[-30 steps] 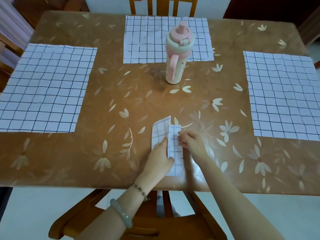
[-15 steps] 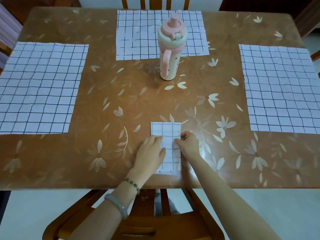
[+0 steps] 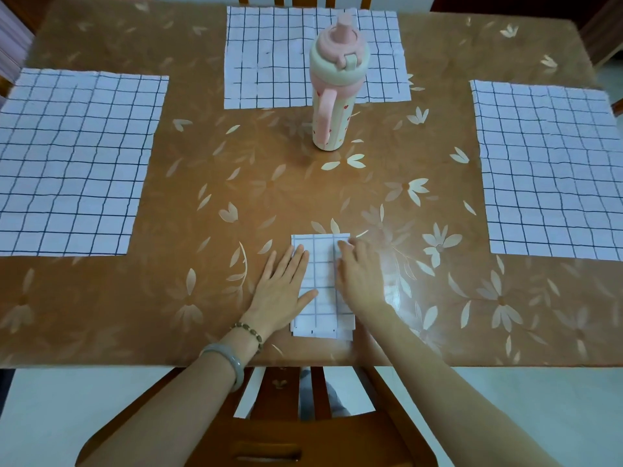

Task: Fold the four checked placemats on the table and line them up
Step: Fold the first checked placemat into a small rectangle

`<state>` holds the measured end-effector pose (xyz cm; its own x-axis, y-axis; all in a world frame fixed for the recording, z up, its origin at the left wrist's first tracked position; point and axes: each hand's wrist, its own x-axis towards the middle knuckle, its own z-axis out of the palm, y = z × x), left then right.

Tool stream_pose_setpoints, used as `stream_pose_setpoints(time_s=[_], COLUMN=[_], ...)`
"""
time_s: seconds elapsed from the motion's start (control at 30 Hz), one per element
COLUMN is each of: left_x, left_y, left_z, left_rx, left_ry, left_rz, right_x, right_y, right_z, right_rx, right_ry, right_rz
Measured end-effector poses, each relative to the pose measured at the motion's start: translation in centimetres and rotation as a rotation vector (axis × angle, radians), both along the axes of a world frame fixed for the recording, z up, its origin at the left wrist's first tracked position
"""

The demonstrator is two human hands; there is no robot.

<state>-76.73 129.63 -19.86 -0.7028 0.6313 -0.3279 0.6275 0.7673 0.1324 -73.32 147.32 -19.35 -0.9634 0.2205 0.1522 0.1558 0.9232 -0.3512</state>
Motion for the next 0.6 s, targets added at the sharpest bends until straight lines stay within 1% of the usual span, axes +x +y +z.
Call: stream_pose_setpoints(time_s=[0.07,0.1,0.17,0.23,0.43,0.5,0.6], left_x=[0.0,0.0,0.0,-0.1,-1.2,-1.8,-3.3], left_y=[0.0,0.0,-0.2,-0.4,-3.0,-3.0,-1.0], left_z=[-0.1,-0.2,-0.5,-0.9,-0.9,-0.3,0.4], left_rx=[0.002,0.001,0.002,-0.004,-0.025,0.002,0.065], left_ry=[0.007,0.012,0.025,0.043,0.116,0.154,0.177], left_rz=[-0.003,-0.007,-0.017,-0.034,-0.157,-0.189,-0.173], right_x=[-0.7,-0.9,-1.0,-0.6,-0.4,-0.2,-0.4], right_y=[-0.8,-0.9,-0.6,-0.1,-0.1,-0.1,0.0], right_z=[-1.0,-1.3,-2.0,-2.5,-2.1,-2.1,-2.2], right_rx=[0.088,0.107,0.132,0.147,0.169,0.181,0.17], right_ry=[-0.047,-0.096,-0.229,-0.315,-0.354,-0.357,-0.355], right_rz=[0.193,0.229,0.216,0.195,0.165,0.165,0.158])
